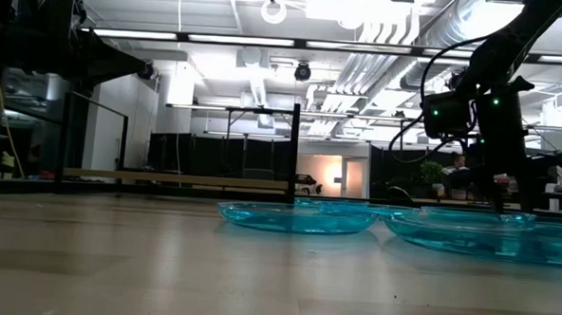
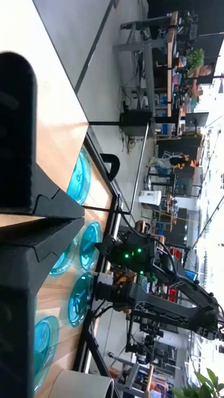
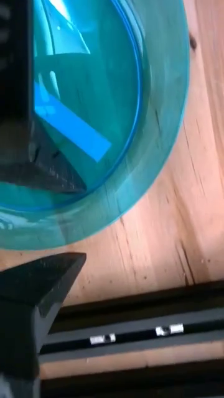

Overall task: Place and stack plates onto a shelf
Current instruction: Put the blue plate on the shelf

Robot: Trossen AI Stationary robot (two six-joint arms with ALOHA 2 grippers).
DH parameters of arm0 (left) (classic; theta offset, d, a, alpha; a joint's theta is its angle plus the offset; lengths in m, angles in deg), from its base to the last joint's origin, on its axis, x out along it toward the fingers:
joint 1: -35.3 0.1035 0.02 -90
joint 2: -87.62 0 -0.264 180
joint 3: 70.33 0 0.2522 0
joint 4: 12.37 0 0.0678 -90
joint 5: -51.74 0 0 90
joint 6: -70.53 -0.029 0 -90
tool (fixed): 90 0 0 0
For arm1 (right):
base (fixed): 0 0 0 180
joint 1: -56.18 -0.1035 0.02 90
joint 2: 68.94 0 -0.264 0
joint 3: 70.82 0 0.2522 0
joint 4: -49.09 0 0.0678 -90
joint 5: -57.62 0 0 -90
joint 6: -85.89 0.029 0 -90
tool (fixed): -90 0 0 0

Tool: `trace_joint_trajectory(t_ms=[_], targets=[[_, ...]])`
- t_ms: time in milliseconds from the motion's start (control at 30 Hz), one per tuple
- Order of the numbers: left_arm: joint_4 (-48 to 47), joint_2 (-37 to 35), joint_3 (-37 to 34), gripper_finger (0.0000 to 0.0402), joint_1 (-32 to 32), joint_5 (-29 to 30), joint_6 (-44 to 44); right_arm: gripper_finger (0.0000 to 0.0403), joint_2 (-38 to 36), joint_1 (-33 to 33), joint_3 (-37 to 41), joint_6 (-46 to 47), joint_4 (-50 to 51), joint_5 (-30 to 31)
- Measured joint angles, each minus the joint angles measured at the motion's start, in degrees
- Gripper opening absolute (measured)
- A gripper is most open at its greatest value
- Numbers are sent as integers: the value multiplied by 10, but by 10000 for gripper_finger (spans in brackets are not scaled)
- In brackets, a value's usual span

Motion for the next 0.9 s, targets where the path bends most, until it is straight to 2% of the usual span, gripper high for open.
trace_joint_trajectory(t_ms=[200,267,400,600,900], targets=[[0,0,0,1,0,0,0,32,-1,0,1,-19,4,-8],[0,0,0,1,0,0,0,9,-9,-3,2,-24,1,-11],[0,0,0,1,0,0,0,12,-40,-4,-6,-34,23,-19],[0,0,0,1,0,0,0,2,-122,-4,-40,-68,61,9],[0,0,0,1,0,0,0,0,-247,-4,-86,-95,62,10]])
